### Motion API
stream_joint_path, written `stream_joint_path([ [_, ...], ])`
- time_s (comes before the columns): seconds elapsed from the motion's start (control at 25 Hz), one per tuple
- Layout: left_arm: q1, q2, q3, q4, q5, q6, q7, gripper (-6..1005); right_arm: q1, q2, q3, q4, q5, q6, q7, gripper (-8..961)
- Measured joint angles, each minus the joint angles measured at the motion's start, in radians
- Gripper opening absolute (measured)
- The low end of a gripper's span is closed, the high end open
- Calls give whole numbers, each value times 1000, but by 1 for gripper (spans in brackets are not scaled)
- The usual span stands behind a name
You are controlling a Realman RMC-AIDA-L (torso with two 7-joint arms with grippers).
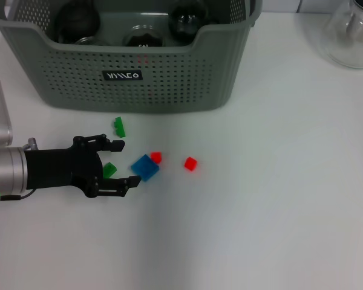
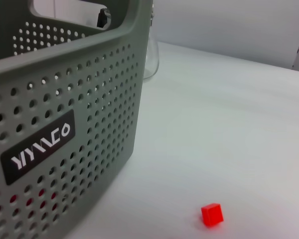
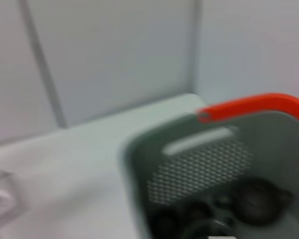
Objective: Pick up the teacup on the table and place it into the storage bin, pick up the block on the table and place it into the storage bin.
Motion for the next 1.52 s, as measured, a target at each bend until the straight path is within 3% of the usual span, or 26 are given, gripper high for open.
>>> stream_joint_path([
  [0.2, 0, 1, 1, 0, 0, -1, -1, 859, 36, 23, -43, 174, -105, 196, -60, 208],
  [0.44, -6, 1, 1, 0, 0, -1, -2, 859, 25, 56, -157, 266, -134, 377, -83, 212],
  [0.64, -13, 2, 1, 0, 0, -1, -2, 859, 22, 61, -224, 334, -131, 464, -85, 216],
  [0.92, -15, 2, 1, 0, 0, -2, 0, 859, 12, 62, -244, 329, -130, 473, -86, 222],
  [1.0, -15, 2, 1, 0, 0, -2, 0, 859, 8, 63, -244, 311, -130, 466, -85, 303],
  [1.16, -14, 2, 1, 0, 0, -2, -3, 859, -20, 64, -244, 212, -127, 421, -74, 466],
  [1.28, -11, 2, 1, 0, 0, -2, -5, 859, -87, 65, -245, 45, -77, 345, -71, 609],
  [1.36, -10, 2, 1, 0, 0, -2, -5, 859, -159, 63, -247, -107, -7, 276, -76, 704],
  [1.52, -6, 2, 1, 0, 1, -2, -5, 860, -342, 57, -252, -425, 183, 135, -121, 748],
])
